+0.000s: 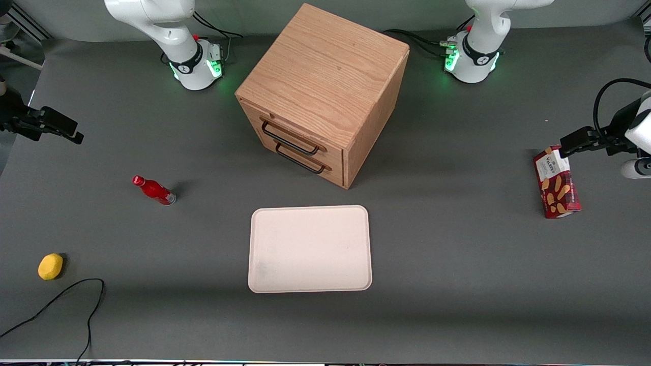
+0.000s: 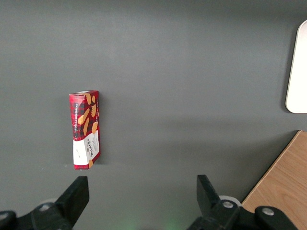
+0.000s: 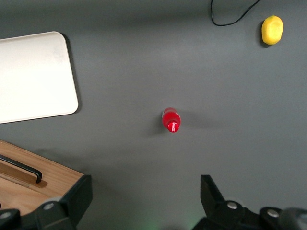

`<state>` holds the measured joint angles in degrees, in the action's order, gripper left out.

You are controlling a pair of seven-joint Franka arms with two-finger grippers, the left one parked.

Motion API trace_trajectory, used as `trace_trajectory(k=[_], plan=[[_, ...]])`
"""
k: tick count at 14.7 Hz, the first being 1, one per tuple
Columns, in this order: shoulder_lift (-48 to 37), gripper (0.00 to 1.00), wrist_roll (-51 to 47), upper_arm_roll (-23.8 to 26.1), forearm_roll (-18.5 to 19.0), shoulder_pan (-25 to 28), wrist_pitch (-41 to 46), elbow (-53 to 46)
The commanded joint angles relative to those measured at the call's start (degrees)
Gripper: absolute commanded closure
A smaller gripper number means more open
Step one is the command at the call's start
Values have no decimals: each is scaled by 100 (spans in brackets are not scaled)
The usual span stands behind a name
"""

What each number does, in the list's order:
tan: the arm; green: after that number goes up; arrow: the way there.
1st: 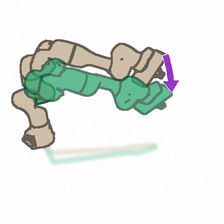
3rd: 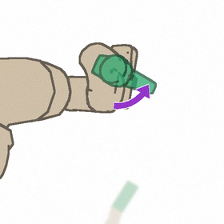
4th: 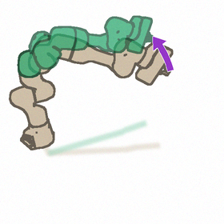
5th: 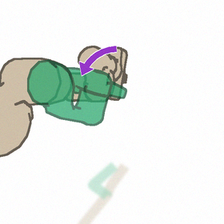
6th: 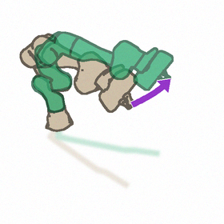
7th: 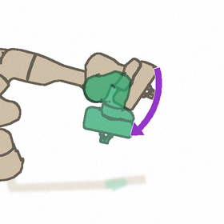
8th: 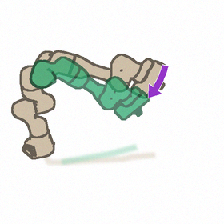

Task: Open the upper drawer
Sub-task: 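Move the right gripper toward the upper drawer's black handle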

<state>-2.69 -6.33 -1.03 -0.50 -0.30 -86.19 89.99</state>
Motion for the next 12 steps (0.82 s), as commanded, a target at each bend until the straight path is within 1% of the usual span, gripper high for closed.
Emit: trace_trajectory(k=[1, 4, 5, 8, 12], plan=[[-187, 0, -166, 15, 33, 4, 6, 212], [-118, 0, -157, 15, 24, 21, -90, 212], [-74, 0, -158, 111, 24, 39, -204, 212], [23, 0, -105, 760, 33, 22, -582, 273], [277, 0, -78, 1875, 33, 22, -1030, 291]])
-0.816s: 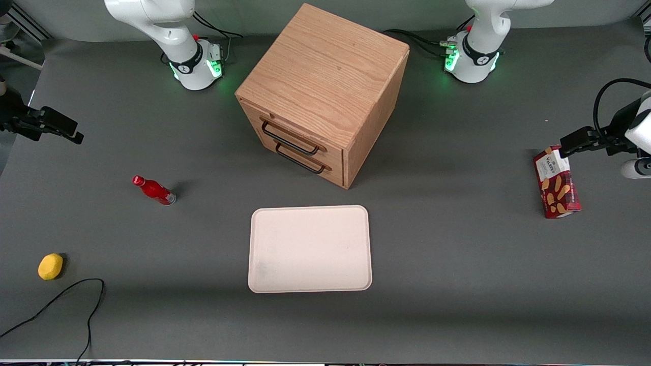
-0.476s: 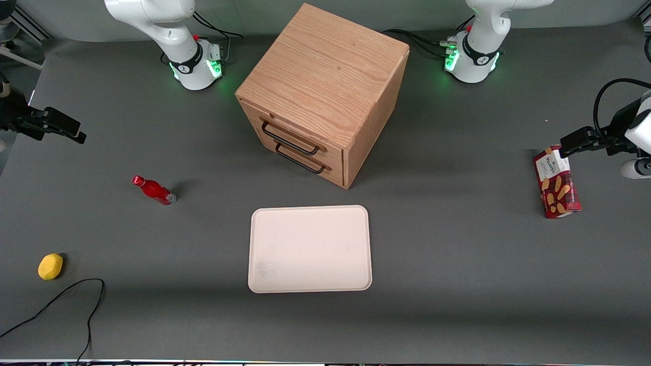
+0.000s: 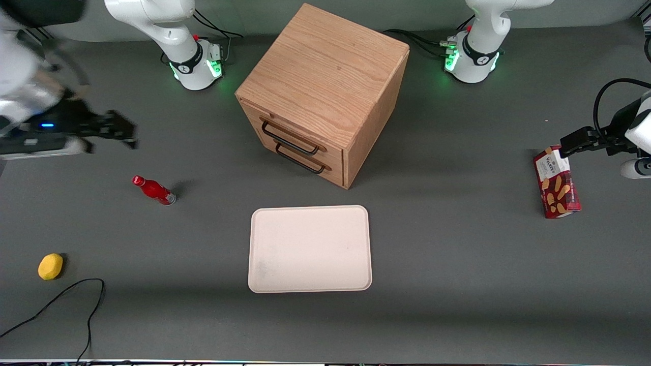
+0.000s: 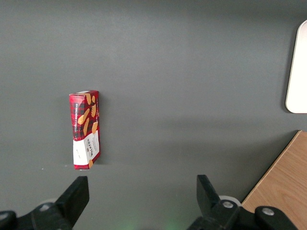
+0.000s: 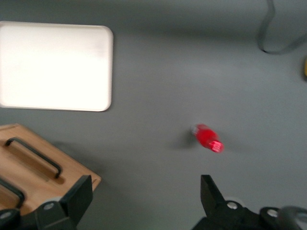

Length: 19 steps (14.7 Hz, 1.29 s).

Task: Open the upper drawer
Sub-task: 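Move the right gripper toward the upper drawer's black handle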

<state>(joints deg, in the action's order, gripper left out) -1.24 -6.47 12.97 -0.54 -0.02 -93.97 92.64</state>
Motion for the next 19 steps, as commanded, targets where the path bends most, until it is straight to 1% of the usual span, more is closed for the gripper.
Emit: trace_trajectory(k=[1, 3, 4, 6, 7, 8, 10, 11, 12, 14, 16, 19], plan=[[185, 0, -73, 783, 36, -7, -341, 26], [273, 0, -56, 1302, 36, -7, -586, 17], [351, 0, 48, 1470, 27, -7, -701, 26], [501, 0, 836, 1786, 27, -15, -824, 8], [554, 0, 1276, 1797, 10, -7, -834, 17], [624, 0, 1828, 1805, -130, 11, -834, 17], [703, 0, 2814, 1797, -1075, -41, -790, 87], [712, 0, 3001, 1797, -1341, -59, -781, 183], [713, 0, 3037, 1797, -1501, -68, -790, 228], [730, 0, 3090, 1797, -1520, -59, -790, 289], [748, 0, 3388, 1797, -1528, -59, -790, 482], [887, 0, 3460, 1797, -1537, -7, -904, 641]])
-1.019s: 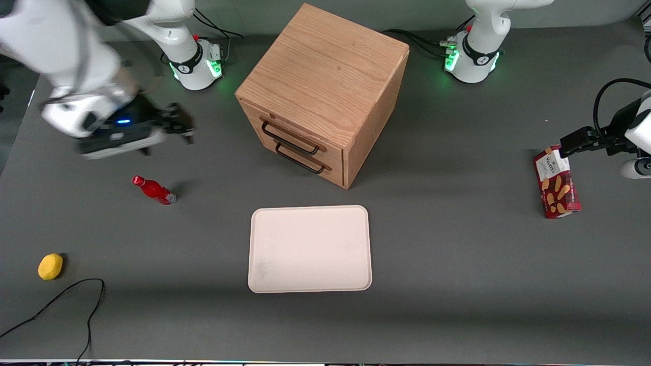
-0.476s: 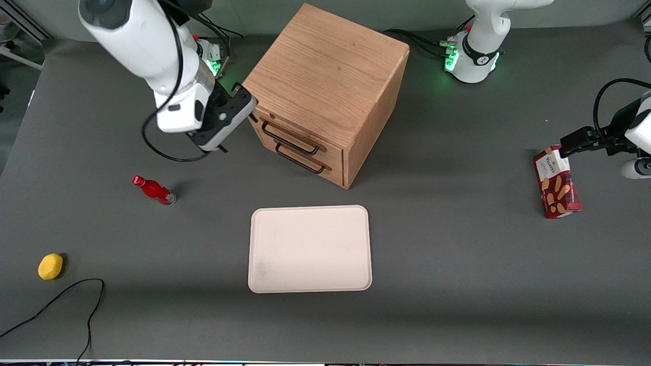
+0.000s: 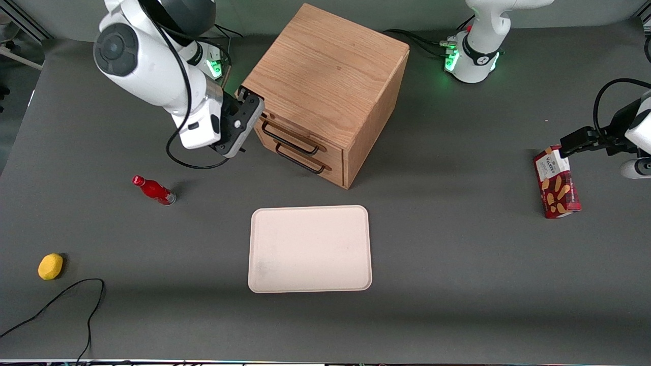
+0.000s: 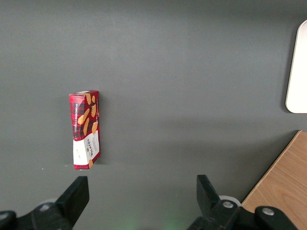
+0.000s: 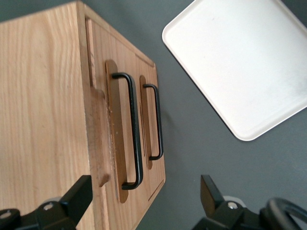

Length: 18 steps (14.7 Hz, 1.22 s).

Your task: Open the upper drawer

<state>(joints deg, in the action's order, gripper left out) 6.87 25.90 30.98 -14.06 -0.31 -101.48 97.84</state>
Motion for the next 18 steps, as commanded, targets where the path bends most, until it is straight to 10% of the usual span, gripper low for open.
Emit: trace_trajectory(k=[1, 18], plan=[[173, 0, 231, -5, -167, 40, -205, 191], [754, 0, 345, -4, -88, 374, -1488, 727]])
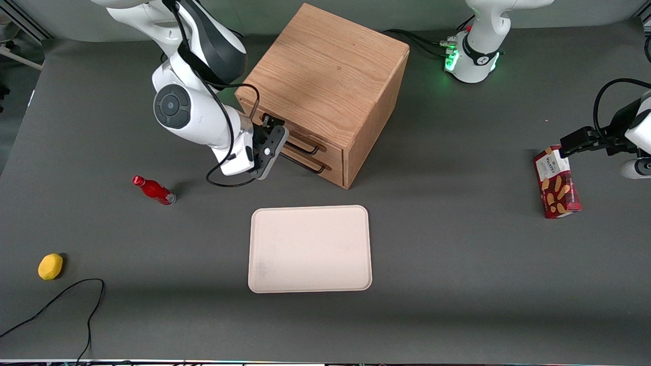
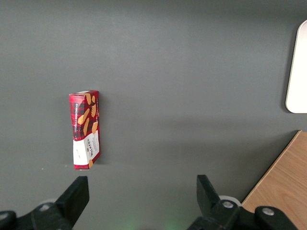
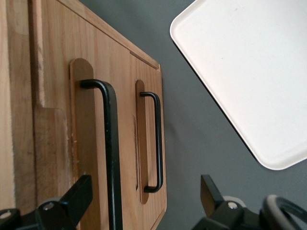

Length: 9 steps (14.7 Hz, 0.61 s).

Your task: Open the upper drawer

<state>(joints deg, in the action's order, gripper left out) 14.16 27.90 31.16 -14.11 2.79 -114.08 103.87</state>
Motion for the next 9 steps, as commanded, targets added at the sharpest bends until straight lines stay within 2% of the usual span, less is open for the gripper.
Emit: trace_trajectory(k=[1, 5, 9], plan=[[25, 0, 145, -23, -83, 64, -263, 168], [61, 0, 154, -23, -74, 64, -290, 204], [201, 0, 163, -23, 136, 64, -448, 204]])
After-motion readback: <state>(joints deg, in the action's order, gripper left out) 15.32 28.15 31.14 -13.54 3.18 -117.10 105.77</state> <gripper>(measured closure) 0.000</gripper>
